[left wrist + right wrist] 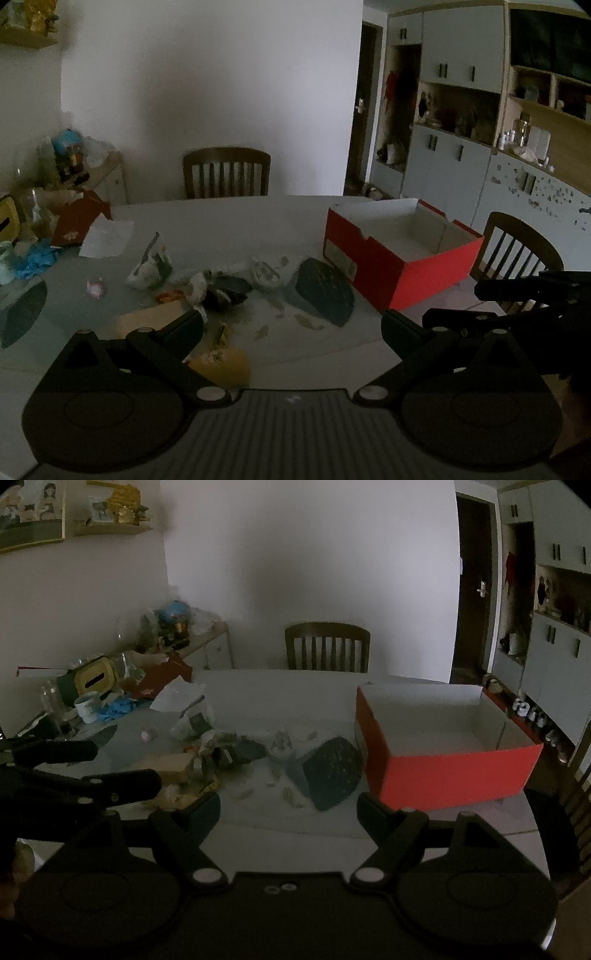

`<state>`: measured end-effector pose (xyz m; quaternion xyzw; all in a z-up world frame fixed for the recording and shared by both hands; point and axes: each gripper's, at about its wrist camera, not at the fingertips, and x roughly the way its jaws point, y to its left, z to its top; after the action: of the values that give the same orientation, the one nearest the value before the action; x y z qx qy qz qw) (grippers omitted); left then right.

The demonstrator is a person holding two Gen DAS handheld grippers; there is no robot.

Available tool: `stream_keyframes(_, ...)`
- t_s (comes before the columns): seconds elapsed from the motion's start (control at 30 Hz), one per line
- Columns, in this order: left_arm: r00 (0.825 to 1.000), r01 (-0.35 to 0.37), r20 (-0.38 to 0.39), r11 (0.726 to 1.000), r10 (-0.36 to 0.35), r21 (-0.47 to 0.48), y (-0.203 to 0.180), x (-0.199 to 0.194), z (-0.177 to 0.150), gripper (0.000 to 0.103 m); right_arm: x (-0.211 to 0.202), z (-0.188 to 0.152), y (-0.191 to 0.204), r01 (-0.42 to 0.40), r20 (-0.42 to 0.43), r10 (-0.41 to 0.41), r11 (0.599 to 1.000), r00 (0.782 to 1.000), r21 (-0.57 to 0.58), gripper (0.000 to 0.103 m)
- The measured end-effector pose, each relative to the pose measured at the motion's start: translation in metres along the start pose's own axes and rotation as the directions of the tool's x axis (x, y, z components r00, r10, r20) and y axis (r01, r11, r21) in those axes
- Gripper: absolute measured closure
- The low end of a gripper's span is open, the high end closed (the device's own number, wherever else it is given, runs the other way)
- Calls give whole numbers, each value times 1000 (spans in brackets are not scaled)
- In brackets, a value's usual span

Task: Organize objects
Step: 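Move both tools toward the tan sponge block and yellow egg toy, then grasp the tan sponge block with the left tool while the right tool grasps the yellow egg toy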

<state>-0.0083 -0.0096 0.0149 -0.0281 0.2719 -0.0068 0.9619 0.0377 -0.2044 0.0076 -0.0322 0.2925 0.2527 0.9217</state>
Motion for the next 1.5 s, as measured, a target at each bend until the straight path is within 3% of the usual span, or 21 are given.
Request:
stream_keyframes(0.67,998,-60,-18,997,59,-46,22,-6,-1,0,9,9,19,-52,-9,52,998,999,-43,22)
stream_keyframes(1.33,993,-66,-105,996,58,-67,101,42,3,0,78,26,71,-92,-118,82,992,990,-81,22)
stream_keyframes(1.5,990,-57,-130,997,49,-57,126,62,4,0,105,30,87,-120,-191,100,988,976,-94,22)
